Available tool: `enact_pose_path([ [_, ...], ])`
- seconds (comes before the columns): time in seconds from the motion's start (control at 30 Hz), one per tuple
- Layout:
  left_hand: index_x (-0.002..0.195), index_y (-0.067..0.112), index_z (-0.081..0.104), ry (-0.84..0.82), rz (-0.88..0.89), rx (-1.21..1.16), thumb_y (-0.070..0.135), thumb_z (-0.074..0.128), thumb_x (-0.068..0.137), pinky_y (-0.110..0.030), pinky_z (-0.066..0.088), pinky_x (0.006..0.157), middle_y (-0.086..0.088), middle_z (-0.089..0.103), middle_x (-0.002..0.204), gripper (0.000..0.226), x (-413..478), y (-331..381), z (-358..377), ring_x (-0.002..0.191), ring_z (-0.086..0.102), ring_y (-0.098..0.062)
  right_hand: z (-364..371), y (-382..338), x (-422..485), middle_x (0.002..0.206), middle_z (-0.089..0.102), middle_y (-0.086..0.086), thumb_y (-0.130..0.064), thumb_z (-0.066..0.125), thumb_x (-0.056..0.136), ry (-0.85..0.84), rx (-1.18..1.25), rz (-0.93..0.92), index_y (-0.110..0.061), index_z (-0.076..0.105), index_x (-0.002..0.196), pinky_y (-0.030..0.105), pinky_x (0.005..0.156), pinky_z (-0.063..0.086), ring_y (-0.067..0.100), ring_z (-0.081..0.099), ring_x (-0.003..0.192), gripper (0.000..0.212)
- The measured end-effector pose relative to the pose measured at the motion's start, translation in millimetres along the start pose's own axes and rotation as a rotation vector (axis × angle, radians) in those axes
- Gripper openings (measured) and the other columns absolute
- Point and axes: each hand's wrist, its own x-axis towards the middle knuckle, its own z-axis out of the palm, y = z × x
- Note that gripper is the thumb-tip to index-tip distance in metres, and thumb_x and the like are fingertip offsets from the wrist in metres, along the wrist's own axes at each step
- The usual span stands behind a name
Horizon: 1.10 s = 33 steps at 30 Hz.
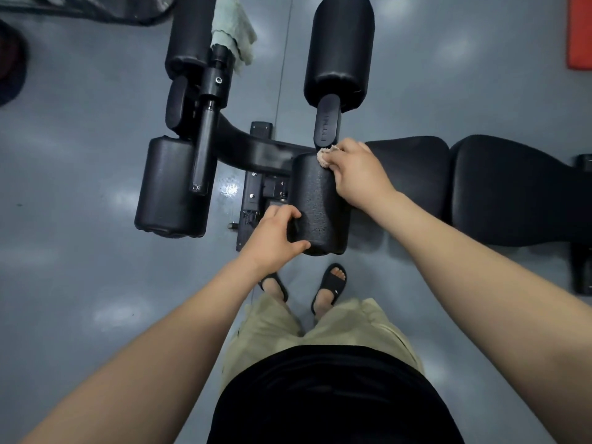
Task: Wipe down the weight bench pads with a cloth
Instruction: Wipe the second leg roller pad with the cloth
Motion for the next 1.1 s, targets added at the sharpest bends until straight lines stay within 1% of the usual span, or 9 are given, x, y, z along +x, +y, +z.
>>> enact_pose_path([
  [0.13, 0.126, 0.026, 0.055, 0.019, -0.004, -0.052, 0.029, 0.086, 0.078, -0.031, 0.051, 0.095, 0.009, 0.042, 0.120, 0.057, -2, -4, 4, 0.105, 0.051, -0.011, 10, -1, -21, 0.106, 0.059, 0.012, -0.009, 0.056, 0.096, 0.004, 0.032, -0.028, -0.006, 0.073, 0.103, 0.044, 0.082, 0.051, 0.038, 0.053, 0.090, 0.019],
  [0.27, 0.127, 0.027, 0.056, 0.019, -0.003, -0.099, 0.026, 0.086, 0.078, -0.037, 0.052, 0.100, 0.008, 0.043, 0.122, 0.058, -4, -6, 6, 0.110, 0.053, -0.014, 16, -1, -41, 0.105, 0.061, 0.012, -0.007, 0.059, 0.093, 0.010, 0.083, -0.072, -0.008, 0.074, 0.103, 0.039, 0.085, 0.050, 0.036, 0.055, 0.088, 0.018],
  [0.33, 0.128, 0.026, 0.056, 0.014, 0.007, -0.114, 0.024, 0.086, 0.078, -0.038, 0.053, 0.099, 0.008, 0.042, 0.123, 0.058, -5, -7, 6, 0.111, 0.053, -0.014, 18, -2, -51, 0.107, 0.061, 0.012, -0.006, 0.060, 0.093, -0.010, 0.098, -0.083, -0.007, 0.074, 0.105, 0.040, 0.086, 0.051, 0.035, 0.056, 0.089, 0.018],
  [0.43, 0.131, 0.024, 0.056, -0.001, 0.012, -0.145, 0.015, 0.081, 0.080, -0.038, 0.053, 0.100, 0.006, 0.042, 0.125, 0.057, -7, -10, 5, 0.113, 0.052, -0.014, 21, -5, -65, 0.105, 0.061, 0.012, -0.005, 0.061, 0.091, -0.022, 0.130, -0.112, -0.007, 0.074, 0.105, 0.045, 0.082, 0.053, 0.035, 0.056, 0.087, 0.019],
  [0.6, 0.132, 0.019, 0.057, 0.006, 0.006, -0.189, 0.004, 0.073, 0.082, -0.036, 0.051, 0.104, 0.003, 0.042, 0.125, 0.055, -9, -10, 7, 0.113, 0.052, -0.013, 28, -13, -94, 0.102, 0.061, 0.013, -0.001, 0.062, 0.088, -0.040, 0.176, -0.194, -0.007, 0.074, 0.107, 0.042, 0.080, 0.051, 0.032, 0.054, 0.085, 0.023],
  [0.73, 0.131, 0.020, 0.057, 0.027, 0.011, -0.188, 0.004, 0.073, 0.082, -0.033, 0.051, 0.102, 0.004, 0.042, 0.123, 0.054, -10, -11, 10, 0.111, 0.052, -0.012, 37, -18, -114, 0.103, 0.059, 0.009, -0.002, 0.059, 0.089, -0.067, 0.196, -0.221, -0.009, 0.073, 0.107, 0.043, 0.075, 0.050, 0.027, 0.049, 0.085, 0.024],
  [0.93, 0.124, 0.028, 0.057, 0.043, 0.026, -0.205, 0.004, 0.074, 0.081, -0.032, 0.053, 0.101, 0.006, 0.043, 0.122, 0.052, -10, -15, 12, 0.107, 0.052, -0.005, 39, -18, -132, 0.104, 0.060, 0.007, -0.006, 0.060, 0.091, -0.064, 0.225, -0.245, -0.012, 0.073, 0.109, 0.043, 0.074, 0.051, 0.028, 0.050, 0.084, 0.024],
  [1.0, 0.125, 0.027, 0.058, 0.044, 0.028, -0.201, 0.005, 0.074, 0.082, -0.031, 0.053, 0.101, 0.004, 0.043, 0.123, 0.051, -10, -15, 12, 0.106, 0.051, -0.002, 36, -16, -134, 0.105, 0.059, 0.006, -0.009, 0.060, 0.092, -0.073, 0.209, -0.256, -0.014, 0.073, 0.112, 0.041, 0.074, 0.051, 0.026, 0.051, 0.085, 0.024],
  [1.1, 0.123, 0.030, 0.056, 0.038, 0.026, -0.197, 0.005, 0.074, 0.082, -0.030, 0.052, 0.101, 0.005, 0.043, 0.123, 0.051, -9, -14, 11, 0.107, 0.051, -0.003, 32, -14, -131, 0.105, 0.056, 0.006, -0.016, 0.057, 0.094, -0.088, 0.154, -0.301, -0.016, 0.070, 0.115, 0.041, 0.072, 0.050, 0.025, 0.051, 0.087, 0.025],
])
